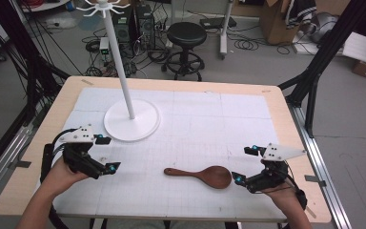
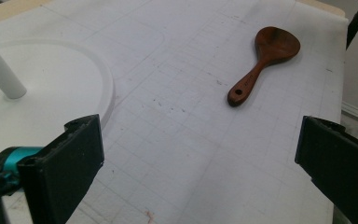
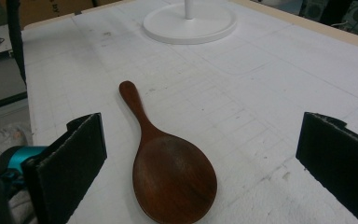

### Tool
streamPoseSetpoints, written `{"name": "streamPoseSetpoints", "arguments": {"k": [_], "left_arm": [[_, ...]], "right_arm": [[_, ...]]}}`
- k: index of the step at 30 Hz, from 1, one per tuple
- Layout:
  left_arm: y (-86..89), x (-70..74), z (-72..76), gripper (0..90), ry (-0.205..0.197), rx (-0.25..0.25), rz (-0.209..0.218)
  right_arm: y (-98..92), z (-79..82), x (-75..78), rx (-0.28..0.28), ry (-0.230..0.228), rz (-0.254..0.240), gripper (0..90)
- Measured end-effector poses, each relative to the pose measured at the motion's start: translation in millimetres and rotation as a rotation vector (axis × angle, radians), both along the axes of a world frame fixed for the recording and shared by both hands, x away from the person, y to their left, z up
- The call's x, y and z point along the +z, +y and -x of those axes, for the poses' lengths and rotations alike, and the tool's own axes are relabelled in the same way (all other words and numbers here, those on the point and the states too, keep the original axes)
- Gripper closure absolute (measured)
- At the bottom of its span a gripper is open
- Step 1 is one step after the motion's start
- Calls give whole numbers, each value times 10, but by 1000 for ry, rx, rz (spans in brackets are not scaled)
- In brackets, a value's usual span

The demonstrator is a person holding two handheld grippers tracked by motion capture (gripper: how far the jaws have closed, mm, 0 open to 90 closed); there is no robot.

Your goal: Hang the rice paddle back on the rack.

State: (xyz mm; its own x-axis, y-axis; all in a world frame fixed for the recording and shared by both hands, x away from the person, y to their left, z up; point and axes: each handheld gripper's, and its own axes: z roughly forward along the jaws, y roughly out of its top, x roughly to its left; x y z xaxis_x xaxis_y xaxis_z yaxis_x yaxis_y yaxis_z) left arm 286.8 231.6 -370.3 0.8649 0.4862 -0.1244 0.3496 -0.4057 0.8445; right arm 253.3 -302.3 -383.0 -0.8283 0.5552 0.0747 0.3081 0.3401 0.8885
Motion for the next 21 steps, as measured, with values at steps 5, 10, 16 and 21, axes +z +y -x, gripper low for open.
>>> {"name": "streamPoseSetpoints", "arguments": {"k": [5,10,16,21], "left_arm": [[8,-2,2,17,0,10,3],[8,-4,-7,17,2,6,5],[19,2,1,17,3,4,17],[27,4,-7,17,0,2,20]], "right_arm": [[-34,1,22,0,-7,-2,6],[-53,-21,36,15,-10,3,5],[-78,-79,63,55,-10,17,5],[-151,-113,75,77,-3,20,6]]}}
